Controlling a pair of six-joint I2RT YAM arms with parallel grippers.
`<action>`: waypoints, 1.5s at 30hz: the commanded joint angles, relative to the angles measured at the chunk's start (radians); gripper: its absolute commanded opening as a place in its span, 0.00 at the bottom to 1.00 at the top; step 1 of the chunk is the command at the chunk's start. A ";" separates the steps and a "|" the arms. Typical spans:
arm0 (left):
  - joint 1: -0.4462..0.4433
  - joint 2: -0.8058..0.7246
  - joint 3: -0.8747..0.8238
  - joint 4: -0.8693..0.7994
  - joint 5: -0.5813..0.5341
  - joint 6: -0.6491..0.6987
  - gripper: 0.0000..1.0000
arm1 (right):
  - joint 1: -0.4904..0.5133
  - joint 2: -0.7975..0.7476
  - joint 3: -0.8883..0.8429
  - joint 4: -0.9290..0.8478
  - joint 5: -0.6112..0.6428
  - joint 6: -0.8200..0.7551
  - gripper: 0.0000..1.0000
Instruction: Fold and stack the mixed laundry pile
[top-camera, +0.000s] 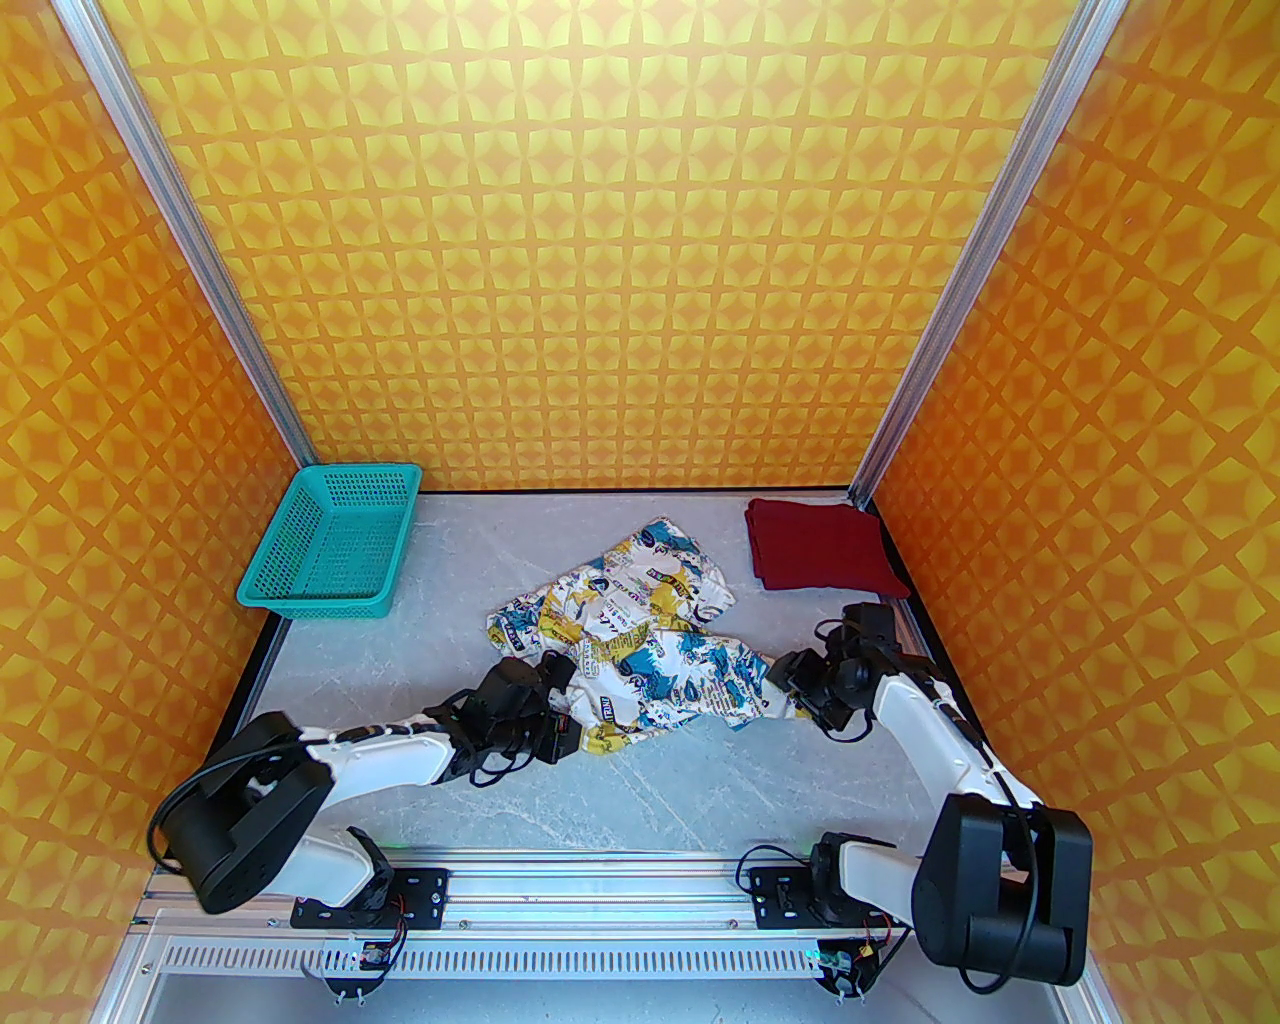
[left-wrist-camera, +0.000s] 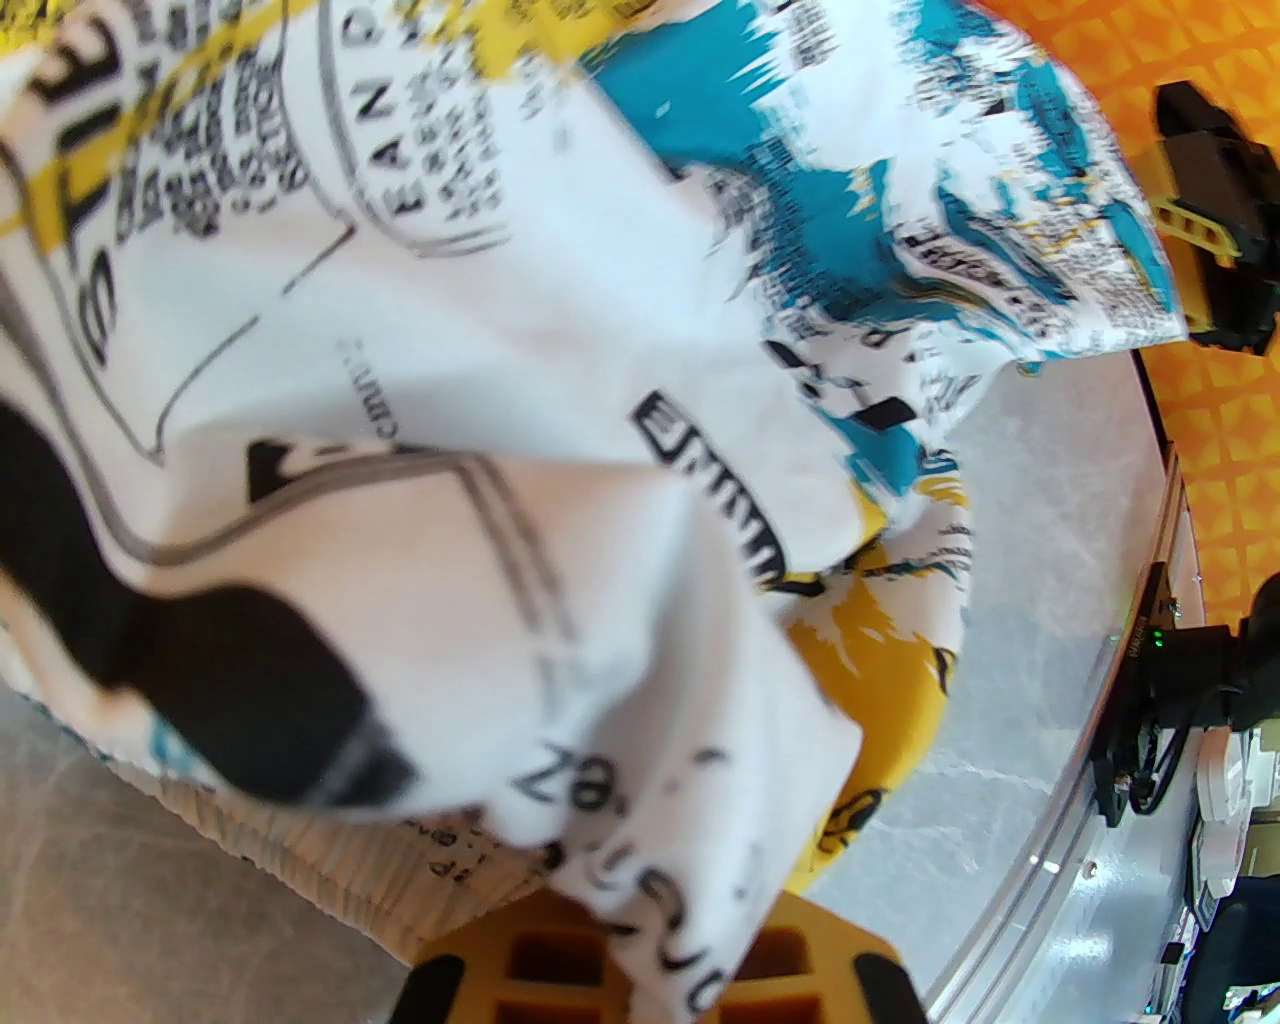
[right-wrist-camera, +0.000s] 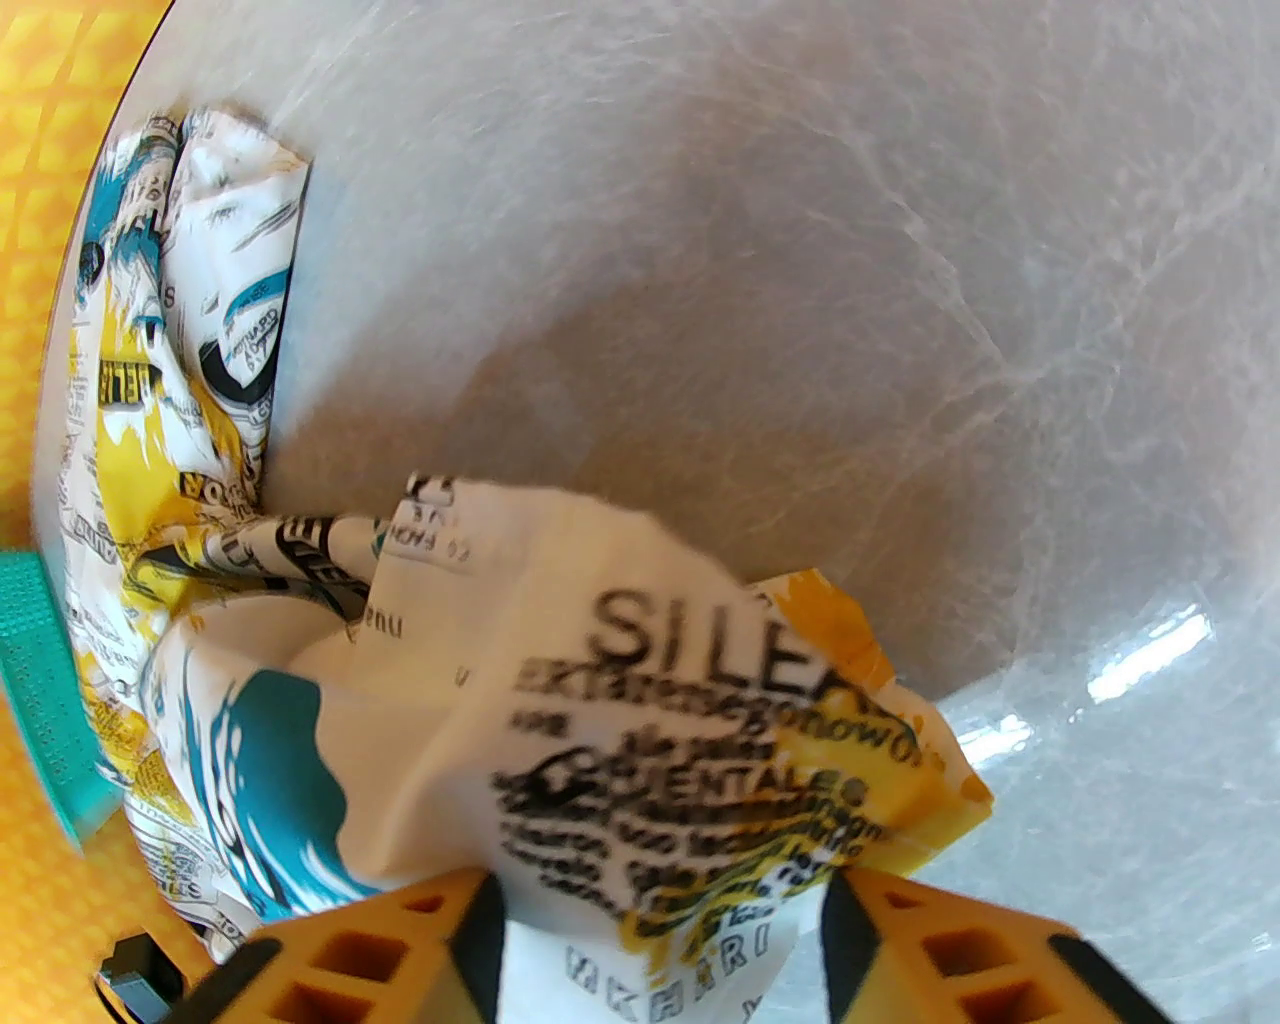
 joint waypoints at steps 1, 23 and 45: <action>-0.004 -0.095 0.008 -0.090 -0.030 0.057 0.00 | -0.064 0.021 -0.064 0.113 -0.143 0.118 0.59; 0.032 -0.484 0.347 -0.412 -0.195 0.331 0.00 | -0.088 -0.088 0.235 0.045 -0.057 0.060 0.00; 0.018 -0.610 1.065 -0.973 -0.120 0.380 0.00 | -0.070 -0.371 0.837 -0.403 -0.092 0.000 0.00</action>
